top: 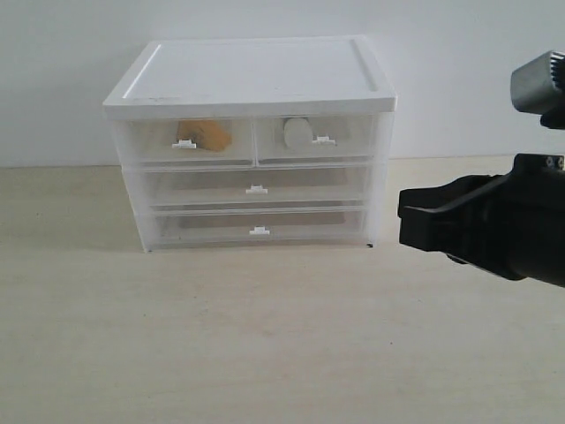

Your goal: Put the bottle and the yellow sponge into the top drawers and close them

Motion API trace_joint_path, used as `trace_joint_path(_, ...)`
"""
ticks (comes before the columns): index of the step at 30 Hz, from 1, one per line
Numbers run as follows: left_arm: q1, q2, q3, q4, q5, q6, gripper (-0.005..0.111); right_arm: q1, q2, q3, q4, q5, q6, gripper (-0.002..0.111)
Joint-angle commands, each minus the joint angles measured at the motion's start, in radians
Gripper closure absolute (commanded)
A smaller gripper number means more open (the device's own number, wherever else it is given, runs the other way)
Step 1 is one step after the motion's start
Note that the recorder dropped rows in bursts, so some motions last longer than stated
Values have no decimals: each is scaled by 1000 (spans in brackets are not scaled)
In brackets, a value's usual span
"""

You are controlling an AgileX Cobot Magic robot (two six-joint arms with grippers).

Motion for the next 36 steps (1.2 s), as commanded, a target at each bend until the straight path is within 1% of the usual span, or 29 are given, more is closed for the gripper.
trace_joint_path(1, 0, -23, 18, -3, -19, 3, 103, -4, -8, 2, -2, -1, -3, 100)
trace_joint_path(14, 0, -23, 18, -3, -15, -10, 103, -4, -8, 2, -2, -5, -3, 100)
trace_joint_path(22, 0, -23, 18, -3, 98, -35, 103, -4, -8, 2, -2, -5, -3, 100)
trace_joint_path(26, 0, -23, 18, -3, 109, -35, 103, -4, -8, 2, -2, -5, -3, 100)
trace_joint_path(32, 0, -23, 18, -3, 162, -35, 103, -4, -8, 2, -2, -5, -3, 100)
trace_joint_path(36, 0, -23, 18, -3, 164, -35, 103, -4, -8, 2, -2, -5, -3, 100)
